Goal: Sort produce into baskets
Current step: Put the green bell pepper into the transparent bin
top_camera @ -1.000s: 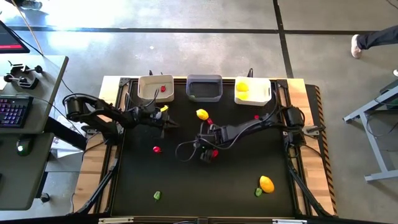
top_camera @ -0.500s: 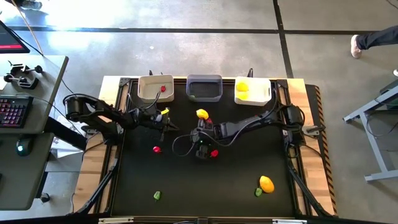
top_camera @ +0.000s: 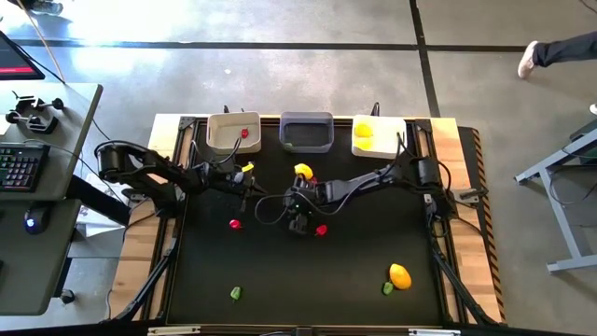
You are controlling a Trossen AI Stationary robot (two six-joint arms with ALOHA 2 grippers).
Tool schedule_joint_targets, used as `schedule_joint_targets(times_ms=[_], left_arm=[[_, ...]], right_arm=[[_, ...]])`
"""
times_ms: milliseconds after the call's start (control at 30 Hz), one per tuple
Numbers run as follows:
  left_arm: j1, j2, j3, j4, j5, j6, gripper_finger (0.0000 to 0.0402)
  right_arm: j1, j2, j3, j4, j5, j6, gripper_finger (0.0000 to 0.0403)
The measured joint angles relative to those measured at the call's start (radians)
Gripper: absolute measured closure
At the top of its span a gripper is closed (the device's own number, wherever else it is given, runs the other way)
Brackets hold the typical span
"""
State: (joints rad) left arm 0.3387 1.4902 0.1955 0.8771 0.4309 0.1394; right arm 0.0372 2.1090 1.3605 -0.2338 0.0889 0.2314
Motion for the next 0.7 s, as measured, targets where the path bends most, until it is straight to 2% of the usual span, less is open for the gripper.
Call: schedule_joint_targets(times_ms=[100, 333, 433, 567, 700], left_arm=[[0.000, 0.000, 0.000, -0.002, 0.000, 0.000, 0.0401], [0.000, 0.000, 0.000, -0.003, 0.000, -0.005, 0.0401], [0.000, 0.000, 0.000, -0.003, 0.000, -0.023, 0.0401], [0.000, 0.000, 0.000, -0.007, 0.000, -0.040, 0.0401], [0.000, 0.000, 0.000, -0.006, 0.000, -0.034, 0.0401]], right_arm=[[0.000, 0.002, 0.000, 0.009, 0.014, 0.024, 0.0192], [-0.001, 0.002, 0.000, 0.015, 0.023, 0.030, 0.0288], [-0.006, -0.013, 0.000, -0.007, 0.017, 0.012, 0.0317], [-0.030, -0.066, -0.001, -0.057, 0.046, -0.012, 0.0322], [-0.078, -0.141, -0.001, -0.119, 0.130, -0.067, 0.0318]])
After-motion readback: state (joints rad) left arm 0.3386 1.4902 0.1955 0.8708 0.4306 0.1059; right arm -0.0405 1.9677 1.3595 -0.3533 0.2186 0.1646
